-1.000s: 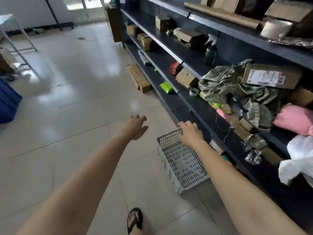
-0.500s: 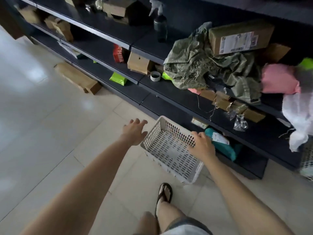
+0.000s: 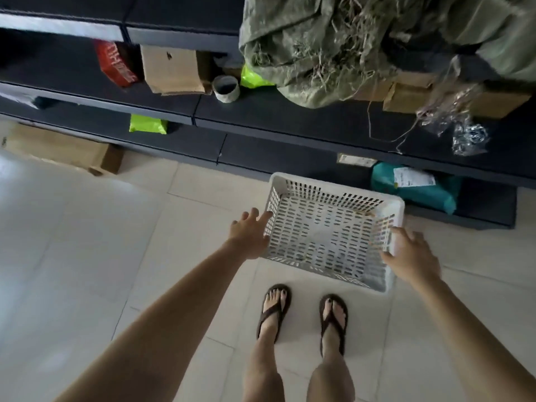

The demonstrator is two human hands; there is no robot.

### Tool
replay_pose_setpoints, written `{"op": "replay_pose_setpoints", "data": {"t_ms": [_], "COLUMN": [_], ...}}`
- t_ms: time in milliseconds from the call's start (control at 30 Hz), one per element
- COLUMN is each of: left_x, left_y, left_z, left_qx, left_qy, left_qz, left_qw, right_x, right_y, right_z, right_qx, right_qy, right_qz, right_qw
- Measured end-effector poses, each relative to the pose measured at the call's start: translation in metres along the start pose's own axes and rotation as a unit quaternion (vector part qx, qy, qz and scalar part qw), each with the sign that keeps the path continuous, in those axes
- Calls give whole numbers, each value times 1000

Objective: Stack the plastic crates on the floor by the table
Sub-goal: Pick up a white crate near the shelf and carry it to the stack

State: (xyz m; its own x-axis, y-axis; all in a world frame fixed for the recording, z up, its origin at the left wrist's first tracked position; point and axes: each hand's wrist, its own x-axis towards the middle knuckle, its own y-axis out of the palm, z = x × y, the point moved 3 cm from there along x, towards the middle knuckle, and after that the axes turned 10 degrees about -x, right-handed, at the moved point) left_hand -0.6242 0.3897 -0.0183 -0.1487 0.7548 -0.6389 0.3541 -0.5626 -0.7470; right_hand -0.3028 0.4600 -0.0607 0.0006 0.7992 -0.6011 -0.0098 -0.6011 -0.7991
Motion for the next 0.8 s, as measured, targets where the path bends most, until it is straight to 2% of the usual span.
{"op": "replay_pose_setpoints", "data": {"t_ms": [100,367,533,667,800], "left_x": [56,163,210,235,245], "left_y": [34,152,209,230,231], "left_z": [18,52,79,91,92], "left_qx": [12,8,-62,-100,-117], "left_qy": [14,-28,-74,-72,-94], "left_qz": [-2,-12,-56,-90,-128], "left_qw": [1000,999,994,988,980], "right_x": [31,100,141,167,182], "right_y": [45,155,196,215,220], "right_z": [-6,-26,-38,-47,-50], "right_qx": [14,-19,-75,-85,-81], "right_qy": [27,97,105,111,124], "right_qz": [-3,20,20,-32,-43], "right_qw": [1000,995,991,990,988]}}
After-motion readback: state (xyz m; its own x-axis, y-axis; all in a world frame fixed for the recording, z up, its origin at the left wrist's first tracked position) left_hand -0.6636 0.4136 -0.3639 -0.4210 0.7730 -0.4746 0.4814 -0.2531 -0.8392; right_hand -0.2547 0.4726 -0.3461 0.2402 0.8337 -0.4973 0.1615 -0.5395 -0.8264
